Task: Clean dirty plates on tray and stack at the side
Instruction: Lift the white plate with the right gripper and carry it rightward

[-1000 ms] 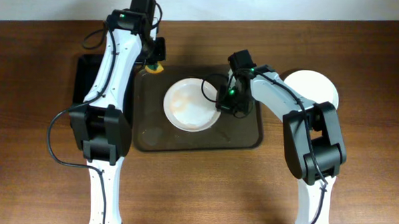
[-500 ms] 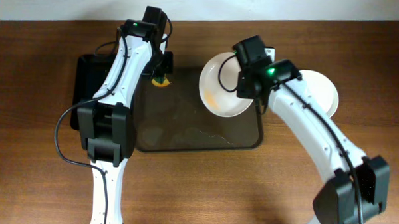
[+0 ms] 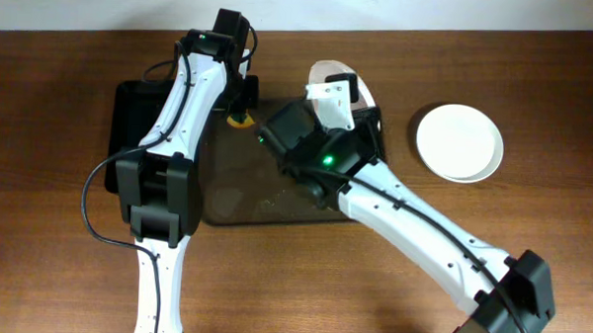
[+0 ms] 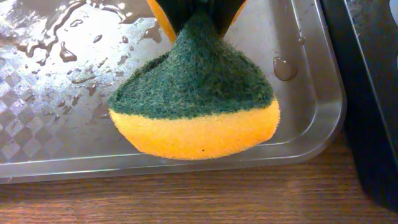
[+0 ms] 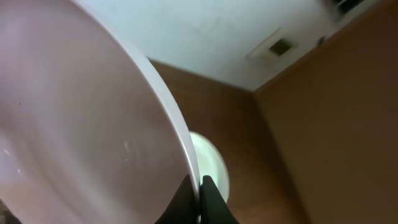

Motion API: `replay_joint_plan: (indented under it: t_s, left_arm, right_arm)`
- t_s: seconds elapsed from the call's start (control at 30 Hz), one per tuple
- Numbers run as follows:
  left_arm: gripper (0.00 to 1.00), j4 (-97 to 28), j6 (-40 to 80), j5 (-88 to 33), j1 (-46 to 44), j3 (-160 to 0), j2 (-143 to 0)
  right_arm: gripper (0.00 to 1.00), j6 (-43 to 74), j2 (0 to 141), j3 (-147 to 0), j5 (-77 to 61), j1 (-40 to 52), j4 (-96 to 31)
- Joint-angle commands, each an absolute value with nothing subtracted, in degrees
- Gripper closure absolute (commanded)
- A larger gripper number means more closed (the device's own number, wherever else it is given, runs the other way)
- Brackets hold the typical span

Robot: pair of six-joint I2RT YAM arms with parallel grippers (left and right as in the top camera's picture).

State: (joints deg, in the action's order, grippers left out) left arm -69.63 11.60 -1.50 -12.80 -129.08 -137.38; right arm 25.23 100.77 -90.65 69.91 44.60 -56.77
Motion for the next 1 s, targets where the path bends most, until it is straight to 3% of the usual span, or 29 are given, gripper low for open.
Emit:
replay_joint_plan:
  t_s: [0.0,0.37,0.63,0.77,0.87,0.97]
  left_arm:
    - [1.00,-69.5,10.6,-2.2,-12.7,-128.6,-136.3]
    - [1.00,-69.5,10.6,-2.2,-12.7,-128.6,-136.3]
    - [1.00,-69.5,10.6,-2.2,-12.7,-128.6,-136.3]
    - [1.00,-69.5,10.6,-2.2,-12.7,-128.6,-136.3]
    - [1.00,-69.5,10.6,-2.2,-12.7,-128.6,-136.3]
    - [1.00,-69.5,10.6,-2.2,-12.7,-128.6,-136.3]
  right_arm:
    - [0.96,25.5,99.5,-91.6,79.0,46.2,-56.7]
    - [0.96,25.5,99.5,-91.6,78.2,46.2,-56.6]
    - [0.96,29.6,99.5,-91.6,43.2,38.4,-57.7]
    - [0.96,29.1,99.4,-91.6,25.1,28.8,-58.0]
    - [0.96,26.0,99.4,-91.6,6.8,16.6,-58.3]
    - [0.96,24.2,99.4,-91.6,-3.0,7.3,-58.7]
